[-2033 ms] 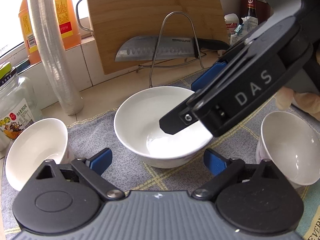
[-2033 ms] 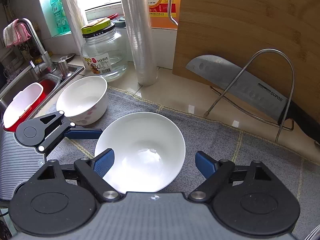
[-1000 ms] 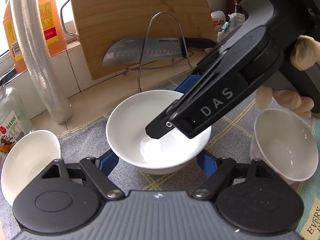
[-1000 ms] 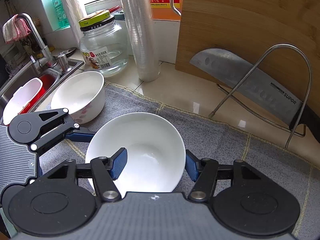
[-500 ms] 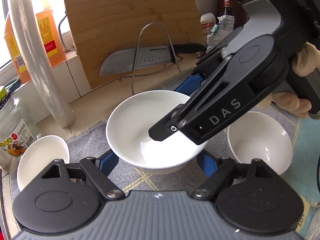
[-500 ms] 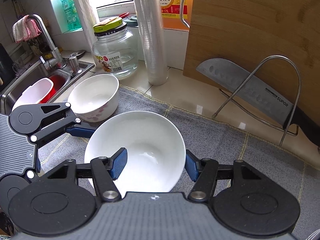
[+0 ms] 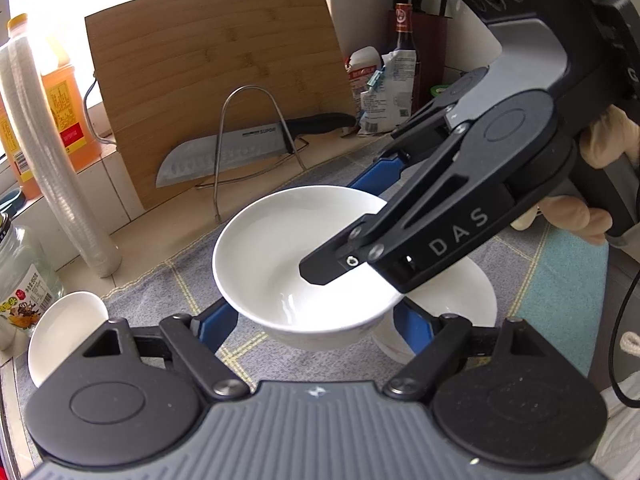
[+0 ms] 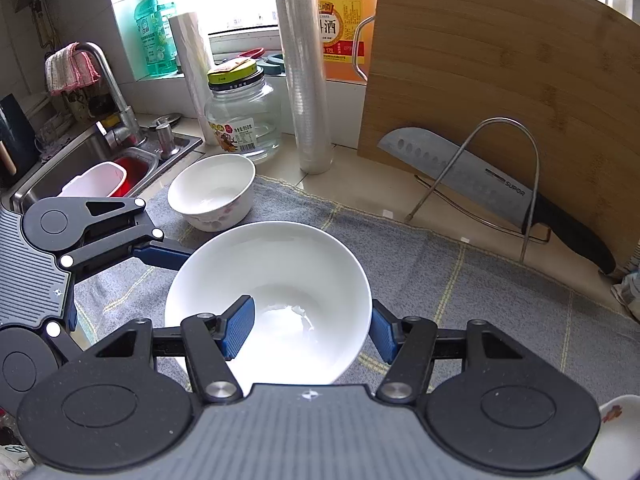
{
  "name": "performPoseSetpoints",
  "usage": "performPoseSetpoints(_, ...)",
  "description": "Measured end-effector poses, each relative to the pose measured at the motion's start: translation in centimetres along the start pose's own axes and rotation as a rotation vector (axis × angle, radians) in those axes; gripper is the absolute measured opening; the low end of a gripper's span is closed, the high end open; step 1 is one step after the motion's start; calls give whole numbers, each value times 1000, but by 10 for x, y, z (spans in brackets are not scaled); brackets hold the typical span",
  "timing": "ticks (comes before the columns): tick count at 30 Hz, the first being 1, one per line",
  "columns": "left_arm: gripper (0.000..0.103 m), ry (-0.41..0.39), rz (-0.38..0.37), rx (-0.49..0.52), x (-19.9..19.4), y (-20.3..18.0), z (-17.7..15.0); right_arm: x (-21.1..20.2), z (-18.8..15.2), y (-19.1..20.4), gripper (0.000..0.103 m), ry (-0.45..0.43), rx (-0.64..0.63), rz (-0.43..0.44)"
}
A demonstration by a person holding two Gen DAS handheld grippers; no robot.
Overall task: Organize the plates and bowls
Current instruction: 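Lift and carry the bowl with the right tool over the placed bowl, then lower the held bowl into the placed bowl and open the right tool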
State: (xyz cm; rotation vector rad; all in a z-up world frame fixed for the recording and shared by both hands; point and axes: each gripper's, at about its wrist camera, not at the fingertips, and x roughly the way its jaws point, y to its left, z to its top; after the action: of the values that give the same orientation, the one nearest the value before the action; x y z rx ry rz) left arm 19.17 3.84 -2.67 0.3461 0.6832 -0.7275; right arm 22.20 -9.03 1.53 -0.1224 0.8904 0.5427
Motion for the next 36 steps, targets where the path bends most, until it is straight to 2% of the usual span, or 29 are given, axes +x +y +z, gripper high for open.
performPoseSetpoints(14, 84, -3, -100, 22, 9, -44, 5, -33, -46, -15, 66, 11, 80, -93)
performPoseSetpoints(24, 84, 40, -105, 24, 27, -57, -7, -28, -68, -20, 66, 23, 122, -95)
performPoseSetpoints(36, 85, 46, -107, 28, 30, -58, -7, -22, -71, -23, 66, 33, 133, -94)
